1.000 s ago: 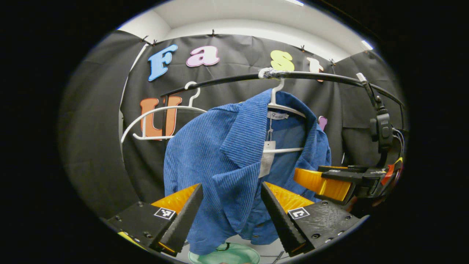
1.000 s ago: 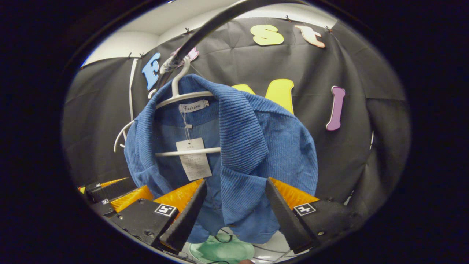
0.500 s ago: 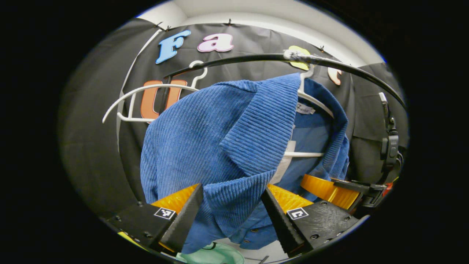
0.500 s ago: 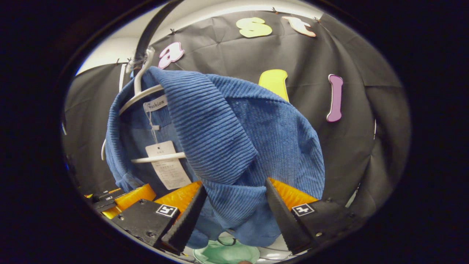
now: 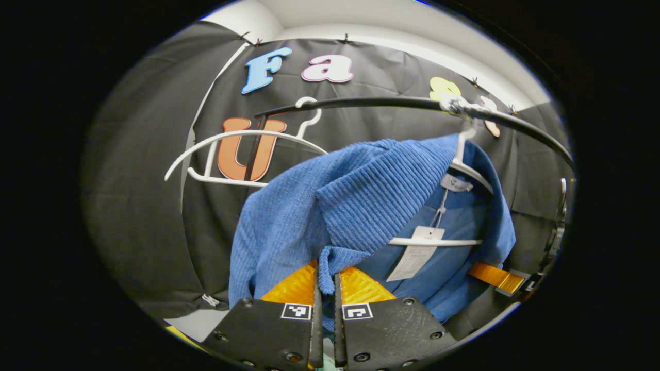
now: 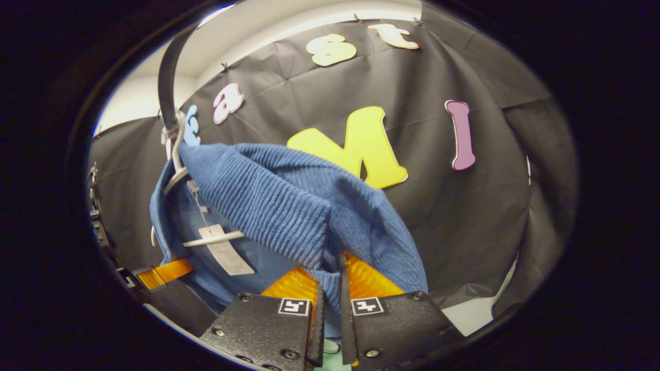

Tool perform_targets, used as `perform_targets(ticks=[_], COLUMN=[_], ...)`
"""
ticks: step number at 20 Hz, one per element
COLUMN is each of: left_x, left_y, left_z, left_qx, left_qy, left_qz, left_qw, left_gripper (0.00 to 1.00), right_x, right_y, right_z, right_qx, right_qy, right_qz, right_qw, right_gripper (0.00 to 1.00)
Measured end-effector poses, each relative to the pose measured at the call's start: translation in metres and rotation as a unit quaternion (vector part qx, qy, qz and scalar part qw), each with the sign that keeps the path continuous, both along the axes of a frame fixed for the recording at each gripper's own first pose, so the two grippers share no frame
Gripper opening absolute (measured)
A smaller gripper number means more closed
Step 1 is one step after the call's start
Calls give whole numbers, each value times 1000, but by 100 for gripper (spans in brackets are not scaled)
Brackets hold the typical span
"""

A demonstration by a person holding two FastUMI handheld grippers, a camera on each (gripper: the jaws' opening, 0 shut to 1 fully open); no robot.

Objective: Grasp the clothes on the hanger with both hands and then place them into the laundry hamper below.

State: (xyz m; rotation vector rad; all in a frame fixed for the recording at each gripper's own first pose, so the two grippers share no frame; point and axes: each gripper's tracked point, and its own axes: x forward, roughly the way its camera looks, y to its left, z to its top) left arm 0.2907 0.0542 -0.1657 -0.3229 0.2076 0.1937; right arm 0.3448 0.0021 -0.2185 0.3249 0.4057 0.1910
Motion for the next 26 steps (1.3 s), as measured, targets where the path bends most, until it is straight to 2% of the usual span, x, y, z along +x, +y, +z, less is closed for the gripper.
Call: perform_targets(ticks=[3, 4, 6, 7, 8, 12, 13, 14, 15, 16, 17, 18, 20, 21, 23, 26], left_x=[-3, -5, -10, -12, -13, -12, -13, -15, -16, -16, -16, -17, -19, -19, -17, -17], left_y=[18, 26, 36, 39, 41, 41, 42, 44, 47, 46, 47, 47, 52, 51, 53, 62], left_z=[15, 24, 41, 48, 52, 55, 58, 63, 69, 74, 80, 85, 94, 98, 106, 117], left_qx=[0, 11, 31, 37, 38, 19, 13, 9, 9, 10, 8, 2, -3, -1, 14, 27], left_qy=[-7, -15, -37, -44, -42, -32, -36, -40, -48, -54, -60, -68, -79, -79, -84, -87], left_qz=[6, 14, 23, 23, 19, -5, -5, -4, -1, -9, -11, -17, -17, -25, -31, -16], left_qw=[1000, 1000, 999, 998, 998, 999, 999, 999, 999, 998, 998, 998, 997, 997, 996, 996], left_gripper=[14, 8, 8, 14, 8, 8, 13, 13, 8, 8, 13, 2, 1, 6, 6, 6], right_x=[7, 10, 12, 11, 10, 8, 6, 6, 3, 1, 2, 1, 2, 6, 13, 24], right_y=[-14, -19, -26, -26, -27, -30, -31, -31, -30, -31, -34, -39, -43, -47, -51, -50], right_z=[26, 34, 43, 47, 51, 62, 65, 69, 74, 80, 88, 98, 117, 116, 117, 124], right_qx=[36, 45, 57, 65, 75, 89, 89, 91, 95, 100, 109, 121, 153, 153, 152, 160], right_qy=[-28, -38, -45, -47, -49, -56, -60, -64, -67, -70, -78, -86, -104, -101, -101, -103], right_qz=[-1, -3, -4, -1, 0, 5, 6, 11, 16, 22, 24, 22, 26, 24, 19, 24], right_qw=[999, 998, 997, 997, 996, 994, 994, 994, 993, 992, 991, 989, 982, 983, 983, 982], right_gripper=[12, 11, 10, 9, 8, 6, 6, 6, 6, 6, 6, 6, 6, 5, 6, 5])
